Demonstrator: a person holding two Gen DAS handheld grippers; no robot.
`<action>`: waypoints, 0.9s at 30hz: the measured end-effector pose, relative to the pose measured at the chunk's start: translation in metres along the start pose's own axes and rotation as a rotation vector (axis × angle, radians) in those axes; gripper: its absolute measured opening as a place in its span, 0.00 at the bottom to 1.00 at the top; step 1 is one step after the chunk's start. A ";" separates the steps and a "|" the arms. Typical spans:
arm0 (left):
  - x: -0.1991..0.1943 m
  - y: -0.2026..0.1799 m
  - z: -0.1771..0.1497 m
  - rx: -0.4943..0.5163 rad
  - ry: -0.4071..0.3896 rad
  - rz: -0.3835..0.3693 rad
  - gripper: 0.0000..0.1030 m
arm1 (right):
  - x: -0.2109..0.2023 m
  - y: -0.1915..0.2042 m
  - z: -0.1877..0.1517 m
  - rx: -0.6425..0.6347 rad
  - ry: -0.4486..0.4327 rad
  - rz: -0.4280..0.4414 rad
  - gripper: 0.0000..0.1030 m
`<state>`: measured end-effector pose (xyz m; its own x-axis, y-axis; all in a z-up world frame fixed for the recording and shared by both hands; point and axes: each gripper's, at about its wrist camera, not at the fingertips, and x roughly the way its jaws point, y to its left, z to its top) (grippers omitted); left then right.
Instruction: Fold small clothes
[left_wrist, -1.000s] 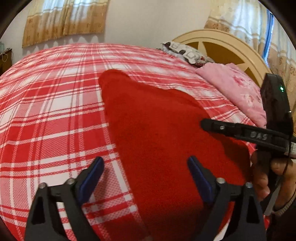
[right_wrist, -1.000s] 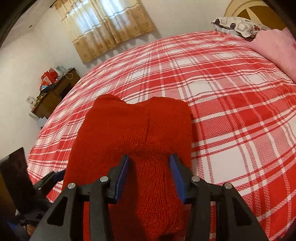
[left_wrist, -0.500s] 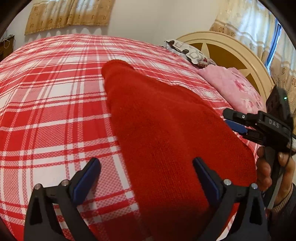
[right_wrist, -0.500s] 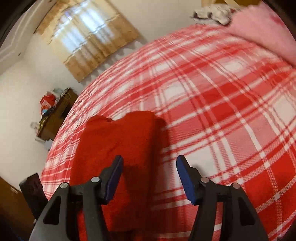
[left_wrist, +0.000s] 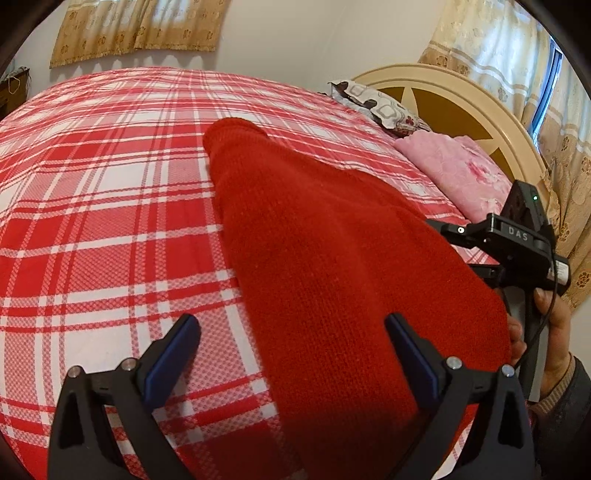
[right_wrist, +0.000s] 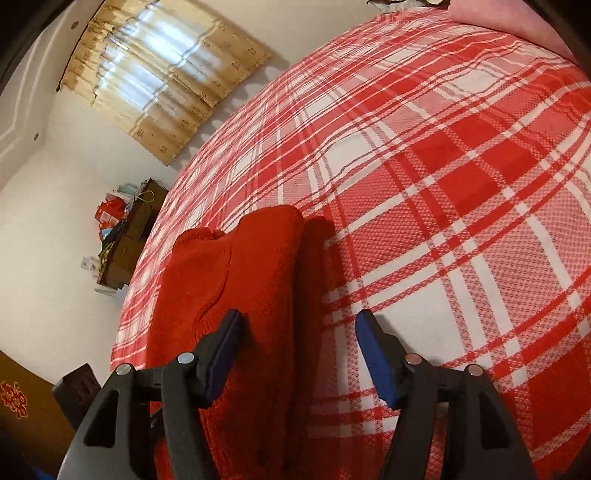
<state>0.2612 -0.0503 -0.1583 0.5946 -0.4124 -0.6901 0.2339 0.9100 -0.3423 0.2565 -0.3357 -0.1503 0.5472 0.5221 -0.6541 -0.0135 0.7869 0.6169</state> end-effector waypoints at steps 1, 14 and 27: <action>-0.003 0.001 -0.001 -0.008 -0.013 0.010 0.99 | 0.000 0.000 -0.001 -0.002 0.001 0.008 0.62; -0.007 0.008 -0.006 -0.038 -0.024 0.013 0.95 | 0.031 0.006 0.012 -0.020 0.051 0.069 0.54; 0.002 -0.009 -0.002 0.022 0.008 -0.077 0.73 | 0.042 -0.003 0.015 0.014 0.068 0.133 0.39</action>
<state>0.2590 -0.0590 -0.1577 0.5683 -0.4812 -0.6675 0.2956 0.8764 -0.3801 0.2923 -0.3208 -0.1728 0.4832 0.6432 -0.5939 -0.0704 0.7047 0.7060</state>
